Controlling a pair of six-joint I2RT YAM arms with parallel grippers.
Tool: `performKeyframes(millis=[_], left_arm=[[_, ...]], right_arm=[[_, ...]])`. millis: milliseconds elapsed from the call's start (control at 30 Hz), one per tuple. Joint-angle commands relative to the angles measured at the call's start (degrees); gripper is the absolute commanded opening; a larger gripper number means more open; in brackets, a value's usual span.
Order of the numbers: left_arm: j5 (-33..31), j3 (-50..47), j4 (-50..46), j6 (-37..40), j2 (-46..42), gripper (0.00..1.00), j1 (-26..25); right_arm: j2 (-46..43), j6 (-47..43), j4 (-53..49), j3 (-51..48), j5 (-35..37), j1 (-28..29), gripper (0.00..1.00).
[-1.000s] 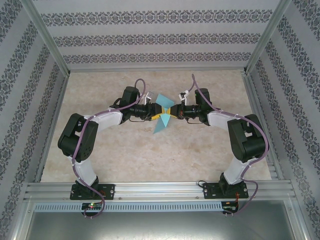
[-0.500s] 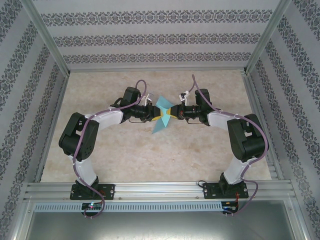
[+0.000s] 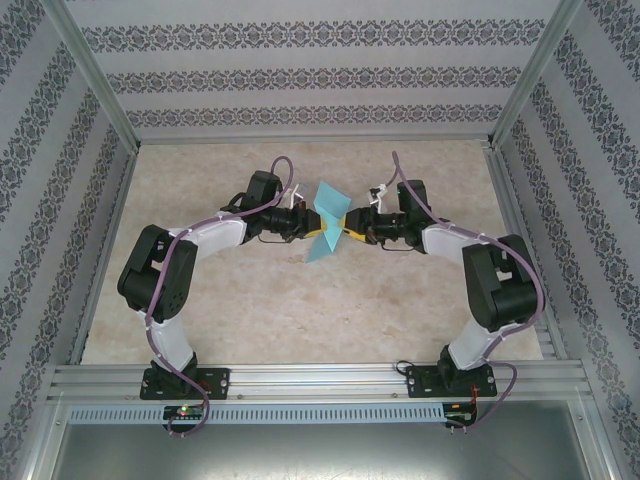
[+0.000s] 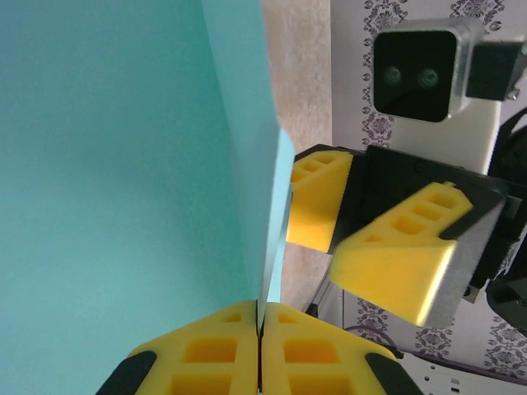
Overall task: Fold a paper plane with a square sheet of paper (pick it up from the middle)
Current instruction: Turn over the paper at the center of the table.
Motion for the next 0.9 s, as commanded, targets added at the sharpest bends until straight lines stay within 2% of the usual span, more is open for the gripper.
performKeyframes(millis=[0, 100, 333, 467, 667, 867], left_arm=[[-0.45, 1.13, 2.48, -1.35, 0.3, 0.09, -0.71], [-0.39, 0.99, 4.44, -2.86, 0.28, 0.09, -0.69], [-0.3, 0.51, 7.68, -5.3, -0.05, 0.09, -0.87], [-0.36, 0.31, 8.76, -5.93, 0.38, 0.09, -1.31], [-0.25, -0.49, 10.54, -6.95, 0.48, 0.09, -1.48], [-0.12, -1.44, 9.98, -6.06, 0.37, 0.1, -1.5]], right_arm=[[-3.68, -0.52, -1.55, -2.12, 2.3, -0.41, 0.52], [-4.54, 6.57, 6.54, -5.56, 1.9, 0.38, 0.63], [-3.33, 15.97, 16.24, -8.74, 2.8, 3.65, 0.65], [-2.29, 19.31, 20.18, -8.49, 2.98, 5.15, 0.63], [0.29, 23.14, 25.07, -8.84, 2.38, 5.69, 0.57], [-0.36, 23.46, 24.9, -8.63, 2.43, 5.77, 0.5]])
